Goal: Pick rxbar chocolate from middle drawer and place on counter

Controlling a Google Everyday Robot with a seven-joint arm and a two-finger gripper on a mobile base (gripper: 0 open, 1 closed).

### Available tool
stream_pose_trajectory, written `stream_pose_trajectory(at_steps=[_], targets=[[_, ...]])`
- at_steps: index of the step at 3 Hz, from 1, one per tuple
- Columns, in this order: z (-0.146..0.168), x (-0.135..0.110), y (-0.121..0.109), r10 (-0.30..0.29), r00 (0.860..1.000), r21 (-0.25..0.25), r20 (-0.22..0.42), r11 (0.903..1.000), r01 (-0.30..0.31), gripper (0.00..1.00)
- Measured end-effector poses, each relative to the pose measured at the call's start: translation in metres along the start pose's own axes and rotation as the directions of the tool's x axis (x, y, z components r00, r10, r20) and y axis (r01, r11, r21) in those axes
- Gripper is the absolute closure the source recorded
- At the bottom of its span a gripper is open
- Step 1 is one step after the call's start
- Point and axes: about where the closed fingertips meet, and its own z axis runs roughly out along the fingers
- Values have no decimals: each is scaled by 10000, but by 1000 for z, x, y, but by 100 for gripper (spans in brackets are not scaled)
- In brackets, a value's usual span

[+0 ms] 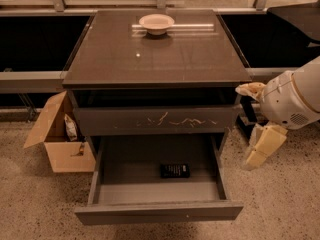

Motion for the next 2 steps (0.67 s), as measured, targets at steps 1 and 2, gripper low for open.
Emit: stream_pose_trajectory(at_steps=[1,2], targets=[[41,21,16,292,9974,-749,652,9969,-243,0],[93,45,38,595,9865,-1692,1526,9850,-332,0]])
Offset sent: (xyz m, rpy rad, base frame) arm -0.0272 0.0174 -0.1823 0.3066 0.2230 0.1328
